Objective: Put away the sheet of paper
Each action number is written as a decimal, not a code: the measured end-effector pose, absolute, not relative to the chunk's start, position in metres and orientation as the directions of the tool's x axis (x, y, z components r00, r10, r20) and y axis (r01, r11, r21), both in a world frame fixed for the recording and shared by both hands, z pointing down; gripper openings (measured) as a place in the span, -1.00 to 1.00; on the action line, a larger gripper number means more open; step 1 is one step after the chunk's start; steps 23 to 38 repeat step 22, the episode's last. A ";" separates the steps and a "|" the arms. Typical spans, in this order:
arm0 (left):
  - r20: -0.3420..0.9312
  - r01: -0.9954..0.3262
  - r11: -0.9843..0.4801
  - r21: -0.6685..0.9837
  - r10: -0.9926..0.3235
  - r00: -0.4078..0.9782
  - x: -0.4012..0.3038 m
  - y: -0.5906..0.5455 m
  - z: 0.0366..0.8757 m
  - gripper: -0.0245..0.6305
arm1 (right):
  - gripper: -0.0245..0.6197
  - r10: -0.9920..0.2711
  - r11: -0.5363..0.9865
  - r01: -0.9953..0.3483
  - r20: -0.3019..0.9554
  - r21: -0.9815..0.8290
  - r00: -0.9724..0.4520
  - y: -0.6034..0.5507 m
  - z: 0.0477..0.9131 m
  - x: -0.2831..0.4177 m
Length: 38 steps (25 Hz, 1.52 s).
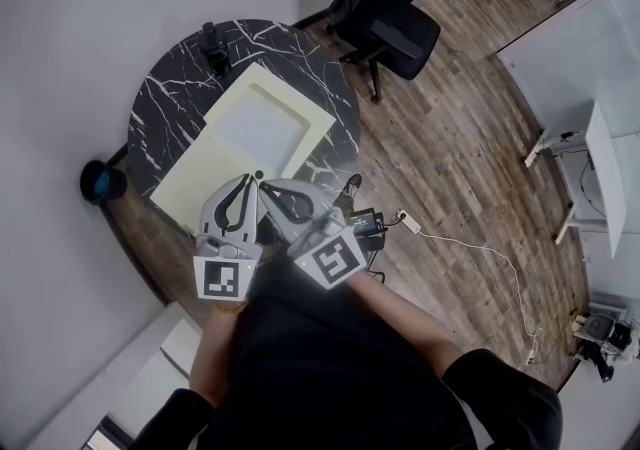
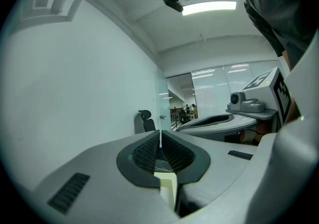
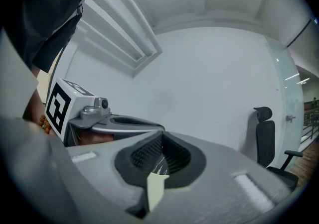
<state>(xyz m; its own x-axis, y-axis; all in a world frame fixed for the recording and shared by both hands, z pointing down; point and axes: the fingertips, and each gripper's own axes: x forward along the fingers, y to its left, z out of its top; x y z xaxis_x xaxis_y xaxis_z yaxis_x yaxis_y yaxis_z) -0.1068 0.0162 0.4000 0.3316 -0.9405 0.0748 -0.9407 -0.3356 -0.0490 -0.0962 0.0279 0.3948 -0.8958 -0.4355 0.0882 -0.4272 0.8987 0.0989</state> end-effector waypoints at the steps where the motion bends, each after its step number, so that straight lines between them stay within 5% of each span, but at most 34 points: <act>1: 0.078 -0.941 -0.336 -0.049 -0.940 0.332 -0.107 0.016 0.401 -0.86 | -0.93 -0.436 0.899 -0.428 0.084 0.096 -0.896 0.027 0.395 -0.096; 38: 0.091 -0.939 -0.343 -0.029 -0.936 0.339 -0.107 0.007 0.407 -0.86 | -0.93 -0.445 0.895 -0.439 0.079 0.085 -0.892 0.018 0.397 -0.095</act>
